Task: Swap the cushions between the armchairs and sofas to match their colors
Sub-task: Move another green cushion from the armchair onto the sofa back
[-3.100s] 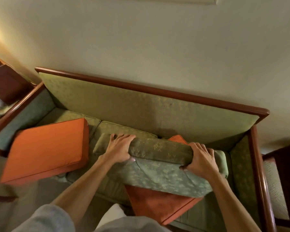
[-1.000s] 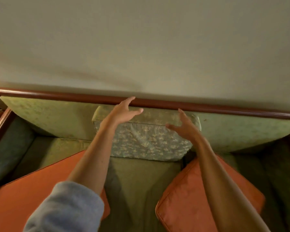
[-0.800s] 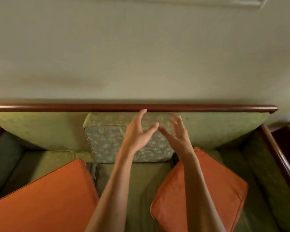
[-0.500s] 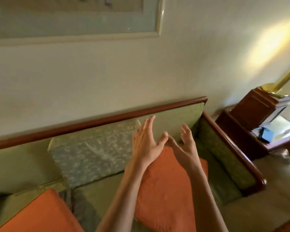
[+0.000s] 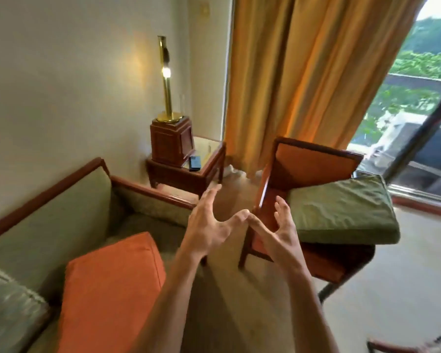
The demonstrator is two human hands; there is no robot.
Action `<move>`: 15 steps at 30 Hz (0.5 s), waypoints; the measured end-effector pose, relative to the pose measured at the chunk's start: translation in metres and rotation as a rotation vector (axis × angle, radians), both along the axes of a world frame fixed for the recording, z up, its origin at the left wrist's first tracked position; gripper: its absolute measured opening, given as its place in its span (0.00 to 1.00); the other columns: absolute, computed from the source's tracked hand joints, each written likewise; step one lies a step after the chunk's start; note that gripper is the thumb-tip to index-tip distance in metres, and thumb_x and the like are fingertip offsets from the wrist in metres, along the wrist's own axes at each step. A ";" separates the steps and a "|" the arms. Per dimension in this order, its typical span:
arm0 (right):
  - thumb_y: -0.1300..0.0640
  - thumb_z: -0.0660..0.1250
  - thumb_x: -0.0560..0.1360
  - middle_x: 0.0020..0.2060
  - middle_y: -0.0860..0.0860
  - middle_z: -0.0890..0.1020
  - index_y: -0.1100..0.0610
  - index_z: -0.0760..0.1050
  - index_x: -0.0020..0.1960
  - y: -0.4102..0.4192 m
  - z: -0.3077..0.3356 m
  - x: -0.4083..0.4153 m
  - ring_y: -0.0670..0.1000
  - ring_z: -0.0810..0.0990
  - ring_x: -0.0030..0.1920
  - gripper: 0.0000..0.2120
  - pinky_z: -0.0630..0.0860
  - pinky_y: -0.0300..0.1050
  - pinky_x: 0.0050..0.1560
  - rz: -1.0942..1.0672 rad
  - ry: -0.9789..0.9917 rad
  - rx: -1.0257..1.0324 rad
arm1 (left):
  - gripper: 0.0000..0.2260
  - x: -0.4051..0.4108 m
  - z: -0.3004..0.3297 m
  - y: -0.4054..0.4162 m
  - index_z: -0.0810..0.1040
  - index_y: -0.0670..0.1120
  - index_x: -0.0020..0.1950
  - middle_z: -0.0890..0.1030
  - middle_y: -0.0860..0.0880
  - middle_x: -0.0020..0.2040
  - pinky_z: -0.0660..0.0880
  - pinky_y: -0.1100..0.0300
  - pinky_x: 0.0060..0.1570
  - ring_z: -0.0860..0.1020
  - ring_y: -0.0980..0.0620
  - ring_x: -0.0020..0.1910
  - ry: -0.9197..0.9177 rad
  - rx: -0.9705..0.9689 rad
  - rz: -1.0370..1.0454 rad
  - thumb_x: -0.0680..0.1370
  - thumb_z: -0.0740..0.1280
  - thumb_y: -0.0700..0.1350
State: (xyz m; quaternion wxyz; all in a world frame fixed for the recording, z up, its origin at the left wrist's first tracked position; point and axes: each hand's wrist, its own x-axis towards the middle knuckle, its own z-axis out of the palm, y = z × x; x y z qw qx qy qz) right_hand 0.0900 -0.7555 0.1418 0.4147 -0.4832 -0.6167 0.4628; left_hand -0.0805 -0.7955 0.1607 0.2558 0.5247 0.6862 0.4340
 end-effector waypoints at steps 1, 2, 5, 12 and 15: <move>0.29 0.75 0.63 0.78 0.45 0.59 0.44 0.53 0.79 0.005 -0.001 0.021 0.43 0.59 0.75 0.53 0.64 0.46 0.72 -0.046 0.007 -0.004 | 0.45 0.018 0.000 0.013 0.59 0.58 0.79 0.64 0.50 0.79 0.64 0.46 0.75 0.62 0.50 0.77 0.009 -0.002 -0.053 0.68 0.72 0.70; 0.29 0.74 0.63 0.78 0.45 0.59 0.44 0.52 0.80 0.010 -0.003 0.041 0.44 0.58 0.76 0.54 0.64 0.49 0.73 -0.092 0.006 -0.014 | 0.45 0.035 -0.002 0.027 0.59 0.58 0.79 0.64 0.51 0.79 0.64 0.45 0.74 0.61 0.51 0.78 0.020 -0.003 -0.100 0.68 0.72 0.71; 0.25 0.73 0.60 0.79 0.46 0.58 0.43 0.52 0.80 0.031 -0.010 0.089 0.46 0.58 0.77 0.56 0.64 0.55 0.75 -0.197 -0.009 -0.021 | 0.47 0.080 -0.011 0.069 0.58 0.59 0.79 0.62 0.51 0.80 0.62 0.41 0.74 0.59 0.51 0.79 0.037 -0.025 -0.220 0.66 0.69 0.75; 0.31 0.75 0.65 0.78 0.46 0.61 0.44 0.52 0.80 0.127 -0.028 0.156 0.41 0.59 0.72 0.52 0.63 0.44 0.71 -0.323 -0.037 -0.026 | 0.47 0.143 -0.039 0.189 0.60 0.58 0.79 0.63 0.51 0.79 0.61 0.41 0.75 0.60 0.52 0.78 0.059 -0.039 -0.354 0.65 0.66 0.78; 0.34 0.75 0.67 0.78 0.48 0.60 0.46 0.52 0.80 0.187 -0.028 0.172 0.41 0.59 0.71 0.52 0.62 0.44 0.71 -0.347 -0.064 -0.017 | 0.48 0.157 -0.047 0.261 0.60 0.58 0.79 0.63 0.51 0.80 0.60 0.42 0.75 0.59 0.53 0.79 0.080 -0.068 -0.414 0.65 0.65 0.79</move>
